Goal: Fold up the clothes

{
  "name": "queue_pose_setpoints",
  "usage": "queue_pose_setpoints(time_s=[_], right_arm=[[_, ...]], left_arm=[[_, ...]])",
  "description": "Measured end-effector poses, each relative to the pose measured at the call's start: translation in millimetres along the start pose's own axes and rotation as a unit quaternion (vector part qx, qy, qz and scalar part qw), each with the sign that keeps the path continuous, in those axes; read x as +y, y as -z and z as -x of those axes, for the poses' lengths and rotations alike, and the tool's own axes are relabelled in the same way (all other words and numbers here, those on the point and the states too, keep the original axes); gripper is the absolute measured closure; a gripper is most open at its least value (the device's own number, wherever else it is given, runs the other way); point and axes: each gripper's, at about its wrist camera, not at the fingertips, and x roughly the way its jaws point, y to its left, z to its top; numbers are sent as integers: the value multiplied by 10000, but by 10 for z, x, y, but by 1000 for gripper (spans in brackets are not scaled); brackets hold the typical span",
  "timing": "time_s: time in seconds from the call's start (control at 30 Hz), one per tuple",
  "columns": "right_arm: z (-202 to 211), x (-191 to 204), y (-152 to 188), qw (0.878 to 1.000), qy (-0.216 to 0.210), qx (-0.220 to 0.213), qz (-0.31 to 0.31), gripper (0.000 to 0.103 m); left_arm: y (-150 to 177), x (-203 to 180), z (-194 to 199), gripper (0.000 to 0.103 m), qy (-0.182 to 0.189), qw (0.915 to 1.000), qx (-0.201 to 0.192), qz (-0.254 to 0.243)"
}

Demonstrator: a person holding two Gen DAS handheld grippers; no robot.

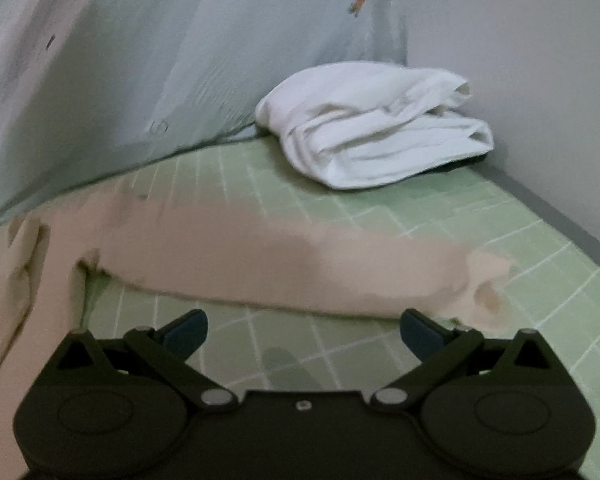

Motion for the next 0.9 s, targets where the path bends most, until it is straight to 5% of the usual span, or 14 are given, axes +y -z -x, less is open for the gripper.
queue_pose_setpoints(time_s=[0.13,0.33,0.67,0.9], right_arm=[[-17,-74,-91,9994,313,-176,27,0],[-240,-341,-199,9962,810,-74,-311,0],[-723,-624,-237,9864,1387,430,-773,0],[-772,-575,-182,9850,1558,403,-629,0]], left_arm=[[-50,-55,-49,9,-55,9999,21,-112],[-147,-112,-168,1,-39,9997,97,-225],[-519,-131,-544,0,-91,9994,202,-254],[-761,-228,-915,0,-18,9980,394,-500]])
